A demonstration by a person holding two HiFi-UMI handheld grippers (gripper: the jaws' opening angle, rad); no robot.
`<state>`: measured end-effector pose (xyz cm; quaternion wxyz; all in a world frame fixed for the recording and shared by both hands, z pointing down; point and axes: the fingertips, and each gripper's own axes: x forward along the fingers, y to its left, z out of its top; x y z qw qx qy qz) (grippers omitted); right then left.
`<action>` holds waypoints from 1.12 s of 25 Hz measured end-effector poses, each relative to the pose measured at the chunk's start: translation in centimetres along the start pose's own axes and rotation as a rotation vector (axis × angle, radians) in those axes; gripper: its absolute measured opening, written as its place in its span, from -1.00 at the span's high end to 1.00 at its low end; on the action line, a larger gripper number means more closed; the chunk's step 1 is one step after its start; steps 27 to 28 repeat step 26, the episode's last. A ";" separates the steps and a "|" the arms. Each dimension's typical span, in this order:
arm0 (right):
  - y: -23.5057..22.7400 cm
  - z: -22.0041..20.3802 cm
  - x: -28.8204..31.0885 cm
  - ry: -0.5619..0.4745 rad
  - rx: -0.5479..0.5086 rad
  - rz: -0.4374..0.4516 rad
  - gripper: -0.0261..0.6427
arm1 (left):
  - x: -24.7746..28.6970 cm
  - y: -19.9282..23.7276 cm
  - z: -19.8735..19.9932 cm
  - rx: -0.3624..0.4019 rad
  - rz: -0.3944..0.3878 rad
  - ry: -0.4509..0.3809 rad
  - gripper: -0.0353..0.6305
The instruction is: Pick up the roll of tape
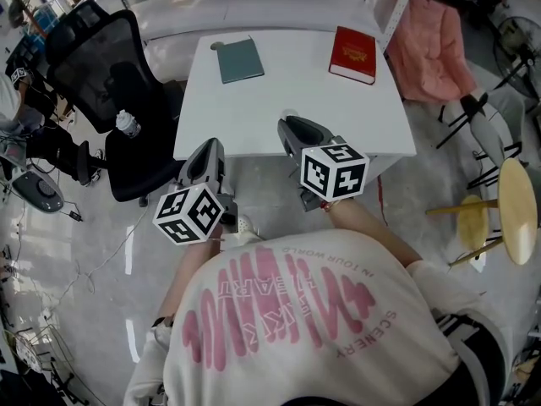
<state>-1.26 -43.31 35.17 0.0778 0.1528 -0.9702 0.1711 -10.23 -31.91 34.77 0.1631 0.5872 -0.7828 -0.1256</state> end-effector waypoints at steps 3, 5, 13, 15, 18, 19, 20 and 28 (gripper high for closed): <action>0.2 -0.3 -0.1 -0.001 0.012 -0.001 0.69 | -0.4 0.2 -0.4 0.000 0.000 0.011 0.82; 0.4 -0.4 -0.1 -0.001 0.014 0.001 0.69 | -0.6 0.1 -0.4 0.002 -0.001 0.012 0.82; 0.9 -1.5 -1.7 0.009 0.021 0.003 0.69 | -2.4 -0.8 -1.3 0.005 0.004 0.022 0.82; 1.0 -1.9 -2.2 0.011 0.021 0.006 0.69 | -2.8 -1.1 -1.7 0.005 0.007 0.021 0.82; 1.1 -2.4 -2.3 0.018 0.025 0.006 0.69 | -3.1 -1.1 -2.0 0.005 0.007 0.025 0.82; 1.2 -2.5 -2.2 0.021 0.027 0.006 0.69 | -3.2 -1.0 -2.0 0.004 0.009 0.028 0.82; 1.3 -2.5 -2.1 0.025 0.028 0.006 0.69 | -3.2 -0.8 -1.9 0.003 0.011 0.030 0.82; 1.7 -3.0 -1.7 0.040 0.024 0.012 0.69 | -3.4 -0.2 -1.9 -0.001 0.019 0.036 0.82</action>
